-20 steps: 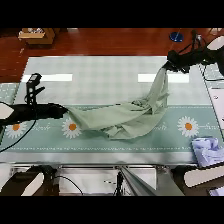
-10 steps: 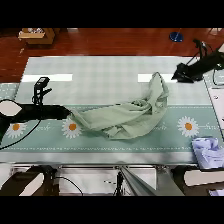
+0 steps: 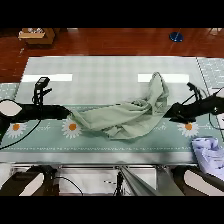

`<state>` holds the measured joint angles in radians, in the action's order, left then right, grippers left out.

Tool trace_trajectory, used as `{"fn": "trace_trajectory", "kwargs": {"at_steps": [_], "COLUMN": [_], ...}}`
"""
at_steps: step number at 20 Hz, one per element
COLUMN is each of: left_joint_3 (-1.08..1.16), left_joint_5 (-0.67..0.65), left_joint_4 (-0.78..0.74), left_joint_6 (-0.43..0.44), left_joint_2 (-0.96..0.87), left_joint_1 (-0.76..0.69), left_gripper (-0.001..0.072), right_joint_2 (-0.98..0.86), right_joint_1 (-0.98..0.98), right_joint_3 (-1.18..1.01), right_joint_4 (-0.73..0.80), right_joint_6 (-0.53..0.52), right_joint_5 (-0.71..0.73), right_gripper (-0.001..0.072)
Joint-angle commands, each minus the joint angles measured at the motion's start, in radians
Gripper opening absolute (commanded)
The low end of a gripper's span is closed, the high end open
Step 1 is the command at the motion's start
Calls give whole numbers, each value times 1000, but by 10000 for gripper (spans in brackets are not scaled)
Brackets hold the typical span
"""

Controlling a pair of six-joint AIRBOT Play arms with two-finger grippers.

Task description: Fold the shirts.

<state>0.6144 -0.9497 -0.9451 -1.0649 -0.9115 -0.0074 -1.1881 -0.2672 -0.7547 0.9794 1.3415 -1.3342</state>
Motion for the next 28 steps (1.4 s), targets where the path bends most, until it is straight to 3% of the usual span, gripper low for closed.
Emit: {"fn": "trace_trajectory", "kwargs": {"at_steps": [1, 7, 13, 14, 15, 17, 23, 26, 28], "left_joint_3": [0, 0, 0, 0, 0, 1, 207, 462, 637], "left_joint_5": [0, 0, 0, 0, 0, 0, 5, 5, 4], "left_joint_4": [-1, 0, 0, 0, -1, -3, -117, -270, -430], "left_joint_6": [10, 10, 10, 10, 10, 20, 24, 4, -57], "left_joint_2": [0, 0, 0, 0, 0, 0, 63, 121, 143], "left_joint_1": [-1, 1, 1, 1, 1, 2, 3, 3, 3], "left_gripper": [35, 35, 35, 35, 35, 35, 34, 34, 34], "right_joint_2": [42, 42, -64, -81, -93, -92, 182, 376, 463], "right_joint_1": [57, 216, 344, 367, 387, 396, 393, 359, 286], "right_joint_3": [182, 220, 220, 220, 220, 213, -28, -257, -418], "right_joint_4": [-105, -101, -97, -120, -145, -189, -125, 5, 95], "right_joint_6": [14, 147, 217, 217, 217, 217, 194, 275, 336], "right_joint_5": [112, 330, 400, 433, 473, 525, 432, 403, 387], "right_gripper": [492, 490, 484, 443, 357, 18, 17, 17, 17]}}
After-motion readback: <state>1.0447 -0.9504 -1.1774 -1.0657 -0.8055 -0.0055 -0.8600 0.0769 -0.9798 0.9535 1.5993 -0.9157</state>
